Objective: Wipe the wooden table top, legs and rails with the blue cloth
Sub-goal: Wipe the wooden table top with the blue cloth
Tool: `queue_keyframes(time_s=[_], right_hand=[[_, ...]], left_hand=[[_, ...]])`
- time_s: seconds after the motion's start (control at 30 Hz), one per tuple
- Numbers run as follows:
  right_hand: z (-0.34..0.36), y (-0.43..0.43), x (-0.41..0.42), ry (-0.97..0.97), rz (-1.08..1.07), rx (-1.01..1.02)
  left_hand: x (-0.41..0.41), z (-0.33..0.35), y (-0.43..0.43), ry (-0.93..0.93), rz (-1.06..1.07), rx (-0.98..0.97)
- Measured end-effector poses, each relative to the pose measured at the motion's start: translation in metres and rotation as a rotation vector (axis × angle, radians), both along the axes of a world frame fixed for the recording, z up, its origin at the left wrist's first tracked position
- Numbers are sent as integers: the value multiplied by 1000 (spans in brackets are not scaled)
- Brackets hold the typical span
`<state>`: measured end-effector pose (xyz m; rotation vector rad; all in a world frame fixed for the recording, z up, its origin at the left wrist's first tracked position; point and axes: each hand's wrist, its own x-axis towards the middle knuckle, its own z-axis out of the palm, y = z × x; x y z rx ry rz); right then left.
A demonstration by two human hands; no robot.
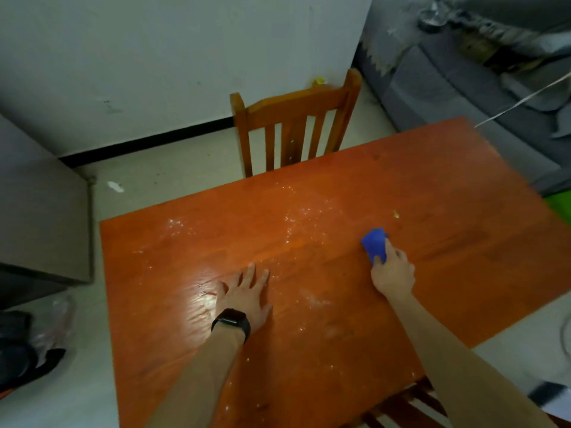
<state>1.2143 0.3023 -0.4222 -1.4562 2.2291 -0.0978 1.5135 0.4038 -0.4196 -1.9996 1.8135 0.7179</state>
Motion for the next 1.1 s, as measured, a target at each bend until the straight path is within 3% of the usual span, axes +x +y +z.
queue_keyframes(time_s=[0.13,0.27,0.47,0.63,0.77,0.9,1.03,1.1], right_hand=[[-15,41,59,-96,148,-77],[-16,49,110,-308,451,32],[-6,25,111,-502,289,-32],[-4,-33,74,-312,51,-277],[3,-75,63,-109,23,-176],[-6,-95,84,-80,13,-151],[-12,-94,116,-349,431,-93],[-9,-108,120,-511,469,-39]], left_hand=[[6,5,-5,8,-32,-27],[8,10,-10,21,-45,-16],[16,15,-28,83,-22,-60],[36,15,-59,121,115,-201],[43,10,-85,110,181,-221],[42,-6,-113,83,228,-257],[42,-32,-127,67,305,-296],[44,-45,-126,61,328,-345]])
